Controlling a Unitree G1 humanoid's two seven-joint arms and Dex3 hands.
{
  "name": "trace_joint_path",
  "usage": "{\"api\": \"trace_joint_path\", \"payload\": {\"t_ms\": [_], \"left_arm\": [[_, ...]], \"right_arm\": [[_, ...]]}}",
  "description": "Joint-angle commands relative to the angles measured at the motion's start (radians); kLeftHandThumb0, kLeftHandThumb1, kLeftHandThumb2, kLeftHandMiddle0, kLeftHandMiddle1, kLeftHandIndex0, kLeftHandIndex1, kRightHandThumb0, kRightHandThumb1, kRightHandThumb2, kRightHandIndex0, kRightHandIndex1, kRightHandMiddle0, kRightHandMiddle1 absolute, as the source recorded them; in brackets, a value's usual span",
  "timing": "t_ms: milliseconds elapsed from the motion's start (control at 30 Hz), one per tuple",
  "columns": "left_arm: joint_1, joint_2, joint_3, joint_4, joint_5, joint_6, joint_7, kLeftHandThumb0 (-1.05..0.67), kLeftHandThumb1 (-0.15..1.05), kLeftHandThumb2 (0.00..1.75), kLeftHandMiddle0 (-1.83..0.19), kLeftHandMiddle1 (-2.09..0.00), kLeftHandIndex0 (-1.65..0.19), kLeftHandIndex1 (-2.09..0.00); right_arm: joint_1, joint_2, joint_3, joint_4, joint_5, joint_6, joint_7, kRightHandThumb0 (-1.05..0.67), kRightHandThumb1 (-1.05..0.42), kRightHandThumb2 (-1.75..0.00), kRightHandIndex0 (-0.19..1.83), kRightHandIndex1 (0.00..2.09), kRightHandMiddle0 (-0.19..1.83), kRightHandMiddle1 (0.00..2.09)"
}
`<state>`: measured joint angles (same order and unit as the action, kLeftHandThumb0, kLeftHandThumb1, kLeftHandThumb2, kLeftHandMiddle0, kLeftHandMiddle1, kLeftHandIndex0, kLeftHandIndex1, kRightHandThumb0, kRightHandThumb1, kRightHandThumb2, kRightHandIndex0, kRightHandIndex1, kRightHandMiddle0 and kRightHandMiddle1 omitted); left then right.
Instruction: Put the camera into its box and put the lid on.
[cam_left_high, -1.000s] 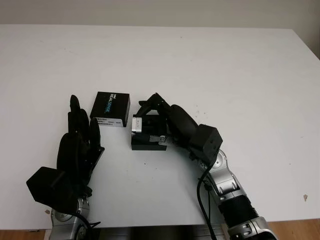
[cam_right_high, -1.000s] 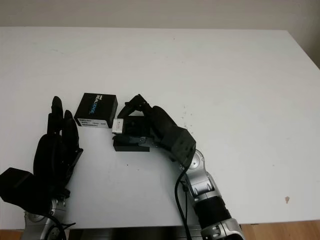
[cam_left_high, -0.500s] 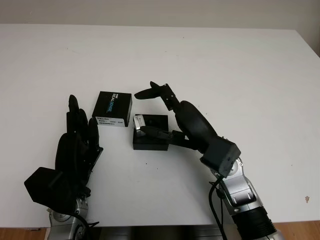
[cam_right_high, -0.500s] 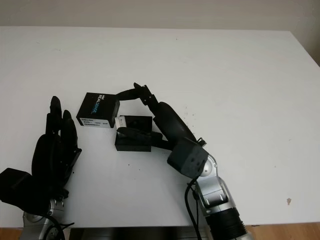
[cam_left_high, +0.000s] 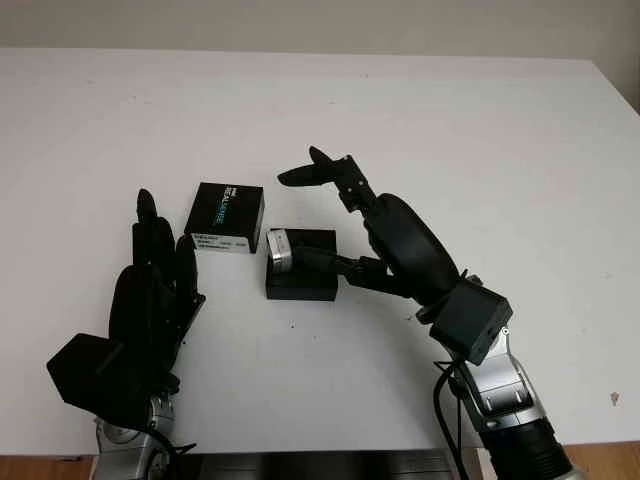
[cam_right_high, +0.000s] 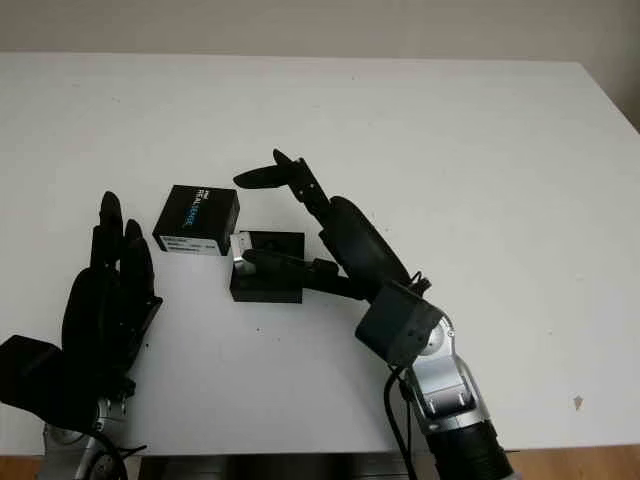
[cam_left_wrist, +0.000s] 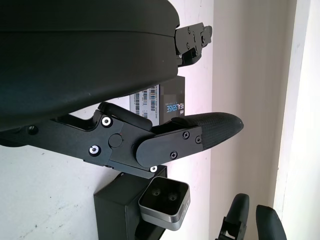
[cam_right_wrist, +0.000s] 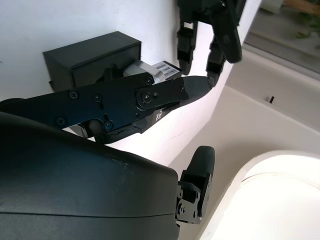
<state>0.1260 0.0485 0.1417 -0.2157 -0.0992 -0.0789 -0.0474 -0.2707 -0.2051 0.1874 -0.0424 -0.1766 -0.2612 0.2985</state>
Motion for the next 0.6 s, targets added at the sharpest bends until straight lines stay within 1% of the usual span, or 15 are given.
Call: {"api": "trace_joint_path", "payload": {"t_ms": [0,67,133,167,200,267,333,400,467,500,567], "left_arm": [[0.004,0.007,0.003,-0.012,0.001,0.0,0.0,-0.66,1.05,0.64,0.19,-0.03,0.19,-0.03],[0.002,0.008,0.002,-0.008,0.003,-0.004,0.0,-0.66,1.05,0.64,0.19,-0.03,0.19,-0.03],[-0.001,0.007,0.002,-0.004,0.0,-0.006,-0.001,-0.67,1.05,0.64,0.19,-0.03,0.19,-0.03],[-0.002,0.005,0.001,-0.003,0.001,-0.006,0.001,-0.67,1.05,0.64,0.19,-0.03,0.19,-0.03],[-0.004,0.002,0.0,-0.002,0.002,-0.006,0.004,-0.67,1.05,0.64,0.19,-0.03,0.19,-0.03],[-0.007,-0.001,-0.003,0.002,0.004,-0.009,0.008,-0.67,1.05,0.64,0.19,-0.04,0.19,-0.03],[-0.01,-0.002,-0.006,0.008,0.007,-0.013,0.009,-0.67,1.05,0.64,0.19,-0.04,0.19,-0.03],[-0.012,-0.003,-0.009,0.012,0.01,-0.015,0.011,-0.67,1.05,0.64,0.19,-0.03,0.19,-0.03],[-0.015,-0.007,-0.012,0.013,0.014,-0.016,0.016,-0.68,1.05,0.64,0.19,-0.03,0.19,-0.03],[-0.015,-0.008,-0.014,0.014,0.017,-0.016,0.019,-0.68,1.05,0.64,0.19,-0.04,0.19,-0.03],[-0.016,-0.011,-0.017,0.015,0.019,-0.017,0.022,-0.68,1.05,0.64,0.19,-0.04,0.19,-0.03]], "right_arm": [[-0.019,-0.035,0.008,-0.028,-0.082,-0.012,-0.024,-0.59,-1.01,-0.07,-0.06,0.26,-0.17,1.22],[-0.035,-0.058,0.014,-0.045,-0.163,-0.011,-0.045,-0.62,-0.98,-0.05,-0.04,0.27,-0.16,1.21],[-0.059,-0.086,0.022,-0.074,-0.263,-0.008,-0.066,-0.65,-0.93,-0.05,0.0,0.29,-0.1,1.14],[-0.084,-0.116,0.031,-0.106,-0.355,-0.008,-0.074,-0.68,-0.92,-0.05,0.02,0.3,-0.08,1.11],[-0.105,-0.141,0.039,-0.143,-0.432,0.003,-0.068,-0.74,-0.92,-0.05,0.06,0.33,0.01,1.05],[-0.129,-0.164,0.048,-0.193,-0.522,0.023,-0.055,-0.78,-0.91,-0.05,0.09,0.35,0.08,0.98],[-0.158,-0.182,0.061,-0.254,-0.601,0.052,-0.015,-0.81,-0.86,-0.05,0.17,0.38,0.21,0.91],[-0.181,-0.193,0.072,-0.304,-0.658,0.075,0.027,-0.8,-0.84,-0.05,0.2,0.38,0.28,0.85],[-0.197,-0.195,0.082,-0.339,-0.695,0.09,0.059,-0.81,-0.81,-0.05,0.28,0.33,0.43,0.66],[-0.208,-0.196,0.089,-0.355,-0.715,0.1,0.083,-0.8,-0.8,-0.05,0.3,0.31,0.47,0.6],[-0.238,-0.198,0.103,-0.379,-0.747,0.108,0.131,-0.79,-0.79,-0.05,0.32,0.29,0.51,0.57]]}}
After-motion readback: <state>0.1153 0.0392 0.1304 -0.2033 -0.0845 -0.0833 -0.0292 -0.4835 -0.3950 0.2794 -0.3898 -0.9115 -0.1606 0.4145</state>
